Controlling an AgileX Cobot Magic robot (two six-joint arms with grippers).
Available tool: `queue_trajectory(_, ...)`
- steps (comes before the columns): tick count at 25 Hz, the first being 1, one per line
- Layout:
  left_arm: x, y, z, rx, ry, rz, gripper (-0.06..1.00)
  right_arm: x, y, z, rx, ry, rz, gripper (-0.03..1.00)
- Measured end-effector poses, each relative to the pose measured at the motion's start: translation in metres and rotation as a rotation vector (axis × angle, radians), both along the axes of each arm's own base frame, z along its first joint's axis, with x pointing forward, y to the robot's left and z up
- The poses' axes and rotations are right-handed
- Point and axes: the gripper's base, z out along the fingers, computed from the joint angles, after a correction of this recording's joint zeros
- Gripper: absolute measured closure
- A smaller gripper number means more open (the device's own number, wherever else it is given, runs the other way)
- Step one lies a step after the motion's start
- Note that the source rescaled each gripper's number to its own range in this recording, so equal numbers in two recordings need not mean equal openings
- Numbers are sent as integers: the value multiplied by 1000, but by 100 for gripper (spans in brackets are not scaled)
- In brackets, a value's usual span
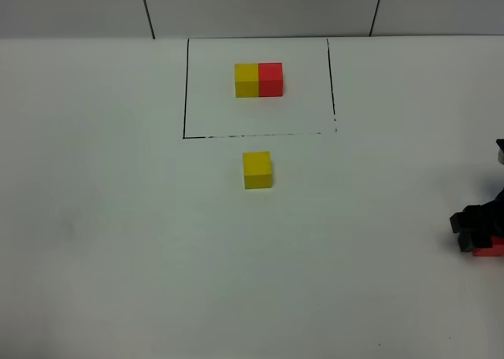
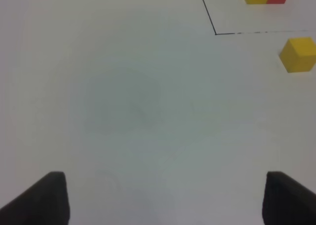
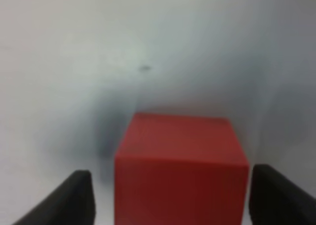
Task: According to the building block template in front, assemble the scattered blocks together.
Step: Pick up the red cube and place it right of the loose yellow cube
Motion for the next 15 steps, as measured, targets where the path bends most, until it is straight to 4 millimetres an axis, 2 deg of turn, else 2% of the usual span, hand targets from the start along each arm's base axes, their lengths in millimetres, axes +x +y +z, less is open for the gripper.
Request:
queue_trajectory(4,0,0,0,0,0,0,19,0,0,0,-2,1,3,97)
queue_trajectory(10,0,0,0,0,0,0,19,1,0,2,1,16,7,96)
queue_trajectory(13,0,0,0,0,0,0,19,9,1,9,1,9,20,96)
queue_trajectory(15,0,0,0,0,0,0,19,15,8,16,-1,3,62,96)
